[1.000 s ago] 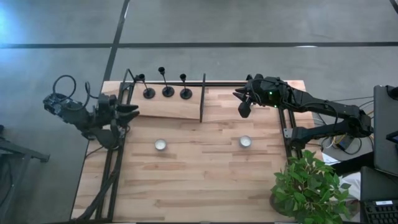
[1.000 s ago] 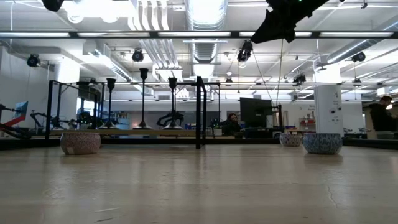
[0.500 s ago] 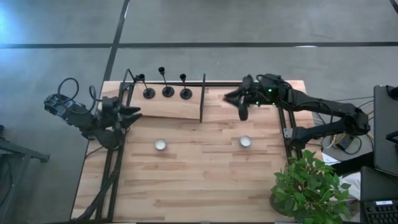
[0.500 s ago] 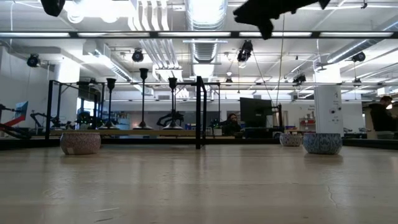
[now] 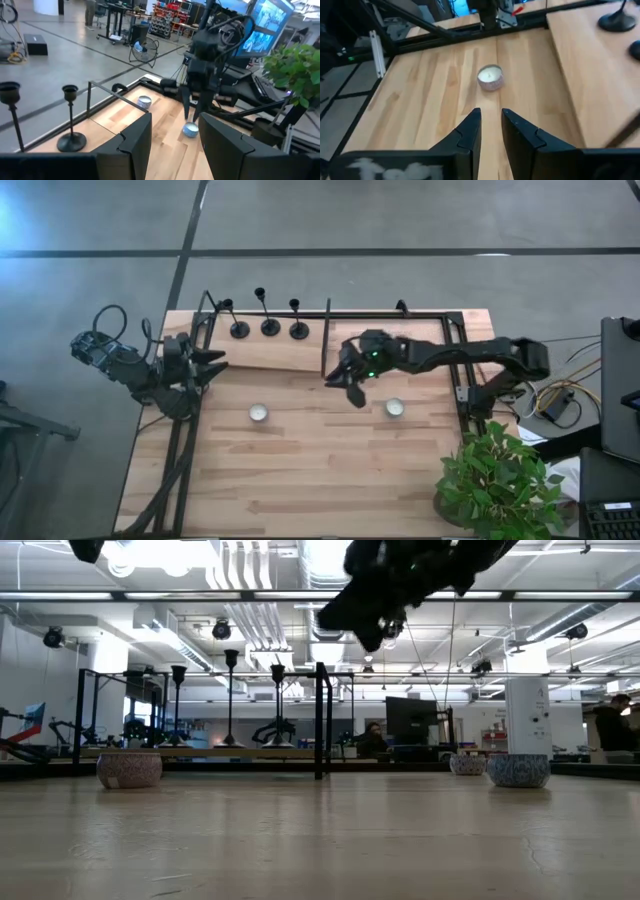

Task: Pick & Place candle stick holders
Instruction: Adjust the shelf on the table

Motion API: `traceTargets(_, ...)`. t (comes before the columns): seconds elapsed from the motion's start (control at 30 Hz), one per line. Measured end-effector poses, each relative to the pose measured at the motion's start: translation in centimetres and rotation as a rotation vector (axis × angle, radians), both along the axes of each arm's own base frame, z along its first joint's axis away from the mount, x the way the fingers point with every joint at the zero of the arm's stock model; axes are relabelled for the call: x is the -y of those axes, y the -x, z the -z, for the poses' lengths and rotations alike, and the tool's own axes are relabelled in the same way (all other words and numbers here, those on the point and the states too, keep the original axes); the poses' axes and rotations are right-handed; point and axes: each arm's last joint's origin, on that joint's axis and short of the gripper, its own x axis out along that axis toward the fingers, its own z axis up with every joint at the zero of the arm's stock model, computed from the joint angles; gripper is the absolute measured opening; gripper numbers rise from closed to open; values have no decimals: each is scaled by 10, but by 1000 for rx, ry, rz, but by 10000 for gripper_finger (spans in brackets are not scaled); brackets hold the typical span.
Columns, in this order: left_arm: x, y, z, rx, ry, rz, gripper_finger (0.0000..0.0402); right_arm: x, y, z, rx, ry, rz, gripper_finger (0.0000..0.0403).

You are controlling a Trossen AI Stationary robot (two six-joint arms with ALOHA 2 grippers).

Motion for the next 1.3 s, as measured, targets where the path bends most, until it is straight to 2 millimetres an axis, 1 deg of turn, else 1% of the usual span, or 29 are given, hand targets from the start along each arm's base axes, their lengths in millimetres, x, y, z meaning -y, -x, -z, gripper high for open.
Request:
traceTargets(0.17,0,0,0,-23,-62,8,168,1,-28,41,-10,-2,-8,73)
traceTargets(0.3,0,0,0,-38,-102,11,168,3,-44,73,-14,-11,-3,60)
traceTargets(0.43,-1,1,0,-37,-103,10,168,5,-52,92,4,1,27,45)
traceTargets(0.57,-1,1,0,-36,-104,10,168,7,-53,108,-26,22,80,32)
traceTargets(0.67,-1,2,0,-34,-104,8,168,9,-52,112,-43,45,135,25)
traceTargets(0.87,-2,2,-1,-34,-108,-6,168,13,-48,114,-49,112,260,17)
traceTargets(1.3,-2,2,-1,-33,-111,-23,168,19,-45,117,-67,147,357,17)
